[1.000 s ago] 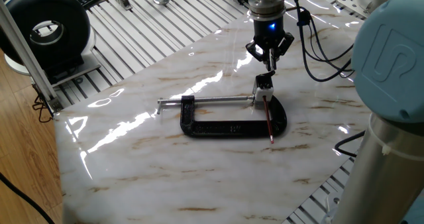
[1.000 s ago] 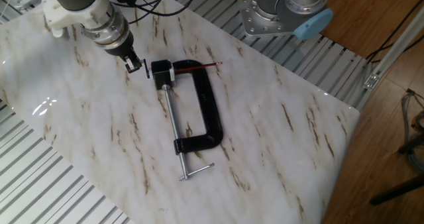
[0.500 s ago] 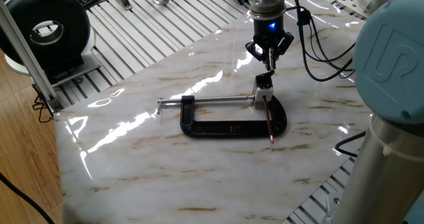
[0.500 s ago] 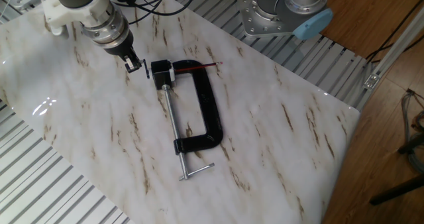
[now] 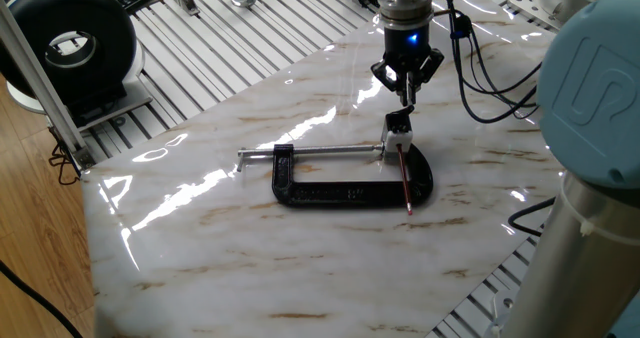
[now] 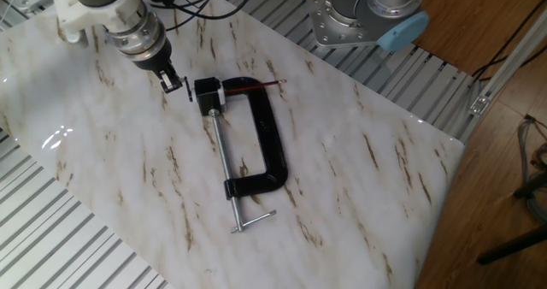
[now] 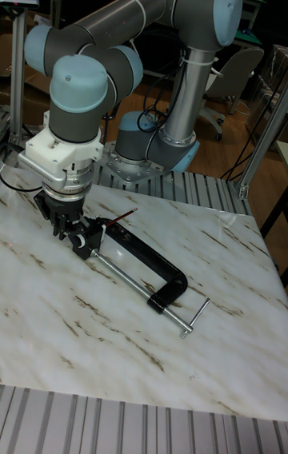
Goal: Sharpen the pencil with a pencil sharpener
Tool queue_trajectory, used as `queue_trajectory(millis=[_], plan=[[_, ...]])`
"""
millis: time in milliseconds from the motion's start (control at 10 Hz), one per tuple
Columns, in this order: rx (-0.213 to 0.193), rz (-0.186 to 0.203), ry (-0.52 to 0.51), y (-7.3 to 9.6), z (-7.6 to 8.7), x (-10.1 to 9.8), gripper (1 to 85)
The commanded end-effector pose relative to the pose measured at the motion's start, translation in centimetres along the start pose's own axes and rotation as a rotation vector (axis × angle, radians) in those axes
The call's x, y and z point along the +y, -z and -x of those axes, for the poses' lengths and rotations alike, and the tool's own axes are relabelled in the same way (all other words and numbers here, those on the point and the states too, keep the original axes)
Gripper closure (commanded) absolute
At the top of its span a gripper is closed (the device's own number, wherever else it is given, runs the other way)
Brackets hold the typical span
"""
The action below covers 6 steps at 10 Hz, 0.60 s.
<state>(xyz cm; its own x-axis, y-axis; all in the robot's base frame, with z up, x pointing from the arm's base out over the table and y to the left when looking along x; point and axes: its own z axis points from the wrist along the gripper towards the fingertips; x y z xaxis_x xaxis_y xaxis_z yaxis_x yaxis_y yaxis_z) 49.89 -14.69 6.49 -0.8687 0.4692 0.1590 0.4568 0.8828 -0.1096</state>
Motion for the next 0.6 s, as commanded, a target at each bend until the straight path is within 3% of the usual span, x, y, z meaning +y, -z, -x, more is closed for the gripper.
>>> queue_trajectory(millis=[0, 300, 500], plan=[[-0.013, 0.028, 0.018, 0.0, 0.2, 0.0, 84.7], [0.013, 0.034, -0.01, 0.9, -0.7, 1.9, 84.7], [0.014, 0.037, -0.008, 0.7, -0.6, 1.5, 84.7]])
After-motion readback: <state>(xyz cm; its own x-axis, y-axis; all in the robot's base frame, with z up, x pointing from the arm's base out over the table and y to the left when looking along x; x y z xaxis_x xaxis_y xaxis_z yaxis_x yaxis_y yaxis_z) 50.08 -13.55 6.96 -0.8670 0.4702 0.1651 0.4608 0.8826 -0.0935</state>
